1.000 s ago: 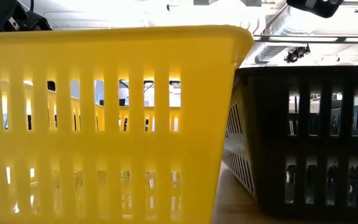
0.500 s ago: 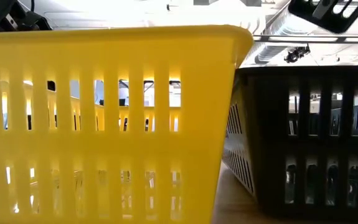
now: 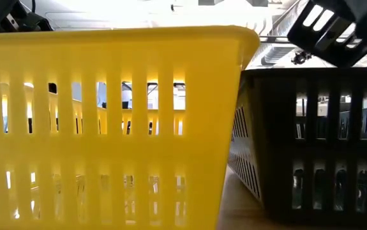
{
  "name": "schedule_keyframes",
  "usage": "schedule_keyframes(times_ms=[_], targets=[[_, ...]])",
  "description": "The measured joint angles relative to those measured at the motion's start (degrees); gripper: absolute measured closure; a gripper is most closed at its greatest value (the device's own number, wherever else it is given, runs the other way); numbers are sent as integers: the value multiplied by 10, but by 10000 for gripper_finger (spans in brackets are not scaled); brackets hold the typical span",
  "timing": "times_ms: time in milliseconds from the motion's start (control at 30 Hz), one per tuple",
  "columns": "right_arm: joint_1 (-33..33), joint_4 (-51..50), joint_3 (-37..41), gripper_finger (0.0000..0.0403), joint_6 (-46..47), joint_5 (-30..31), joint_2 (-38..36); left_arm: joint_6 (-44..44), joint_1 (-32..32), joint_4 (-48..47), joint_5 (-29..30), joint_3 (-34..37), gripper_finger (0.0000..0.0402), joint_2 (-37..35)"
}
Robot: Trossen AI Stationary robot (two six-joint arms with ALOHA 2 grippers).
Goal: Stack baskets on shelf by color
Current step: Put the bottom black bin on the shelf
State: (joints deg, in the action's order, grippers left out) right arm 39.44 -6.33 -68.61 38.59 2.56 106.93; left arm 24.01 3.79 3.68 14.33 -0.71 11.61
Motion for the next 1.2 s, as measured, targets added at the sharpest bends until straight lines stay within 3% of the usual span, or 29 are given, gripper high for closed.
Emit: schedule_keyframes(times_ms=[667, 833, 1033, 1200], targets=[[-4, -119, -38, 251, 6, -1, 49, -1, 0, -11, 0, 0, 277, 0], [-6, -130, -38, 293, 15, -13, 49, -1, 0, -10, 0, 0, 277, 0], [-8, -127, -38, 388, 27, -59, 46, -1, 0, -10, 0, 0, 277, 0], [-1, -127, -38, 390, 32, -74, 17, -1, 0, -10, 0, 0, 277, 0]])
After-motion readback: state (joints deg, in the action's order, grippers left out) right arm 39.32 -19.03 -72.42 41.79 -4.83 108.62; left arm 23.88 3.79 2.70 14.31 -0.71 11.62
